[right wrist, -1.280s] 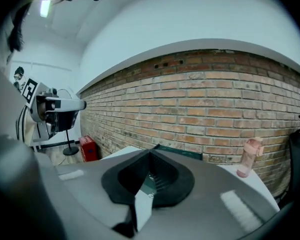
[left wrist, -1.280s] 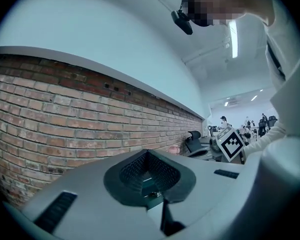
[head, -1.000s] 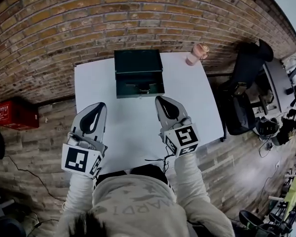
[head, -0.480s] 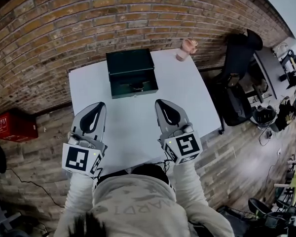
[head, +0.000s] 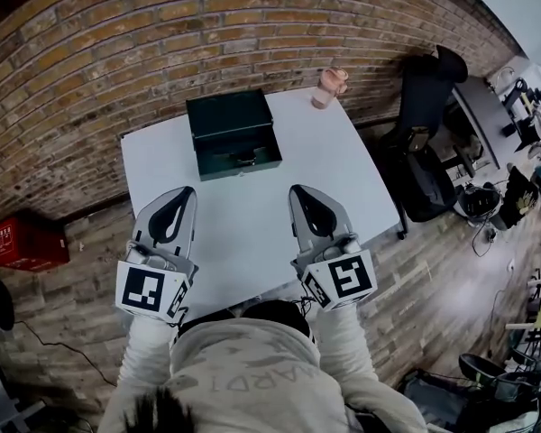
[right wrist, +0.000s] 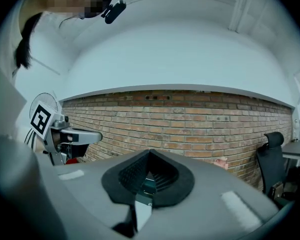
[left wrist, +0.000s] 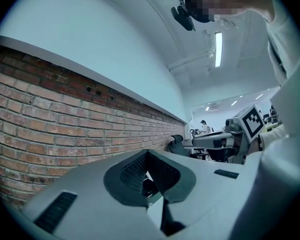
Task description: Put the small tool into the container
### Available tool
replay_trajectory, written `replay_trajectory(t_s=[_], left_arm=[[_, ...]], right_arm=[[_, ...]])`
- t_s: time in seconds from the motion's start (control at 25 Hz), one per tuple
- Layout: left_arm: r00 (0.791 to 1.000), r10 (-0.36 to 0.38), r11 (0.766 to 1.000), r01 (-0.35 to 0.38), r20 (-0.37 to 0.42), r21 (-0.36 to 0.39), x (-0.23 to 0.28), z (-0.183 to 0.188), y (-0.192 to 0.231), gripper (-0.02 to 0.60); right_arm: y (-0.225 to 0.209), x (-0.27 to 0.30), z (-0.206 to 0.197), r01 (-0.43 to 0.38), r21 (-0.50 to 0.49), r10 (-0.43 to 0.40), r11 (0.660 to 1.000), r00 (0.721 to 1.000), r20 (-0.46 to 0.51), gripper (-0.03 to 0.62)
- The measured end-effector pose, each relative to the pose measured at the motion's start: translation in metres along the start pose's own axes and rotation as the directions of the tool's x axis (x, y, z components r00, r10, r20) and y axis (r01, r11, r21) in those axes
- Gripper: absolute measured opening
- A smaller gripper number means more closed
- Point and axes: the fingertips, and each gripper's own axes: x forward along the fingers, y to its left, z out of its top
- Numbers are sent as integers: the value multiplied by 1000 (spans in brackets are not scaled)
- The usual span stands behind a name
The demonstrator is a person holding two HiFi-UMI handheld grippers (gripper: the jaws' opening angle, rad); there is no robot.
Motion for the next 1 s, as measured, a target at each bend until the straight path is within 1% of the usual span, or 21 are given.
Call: replay_trajectory(t_s=[0.24, 0.44, 1.0], left_arm=[[1000, -16, 1000, 16, 11, 4, -4, 3, -3, 6], [1000, -13, 1000, 13, 18, 2, -7, 6, -3, 6], [1000, -19, 1000, 19, 13, -6, -17, 5, 0, 6]], right_arm=[[4, -9, 11, 22, 2, -22, 1000, 999, 32, 10], [6, -14, 19, 38, 1, -38, 999, 998, 55, 10], [18, -18, 23, 45, 1, -45, 999, 997, 61, 10]])
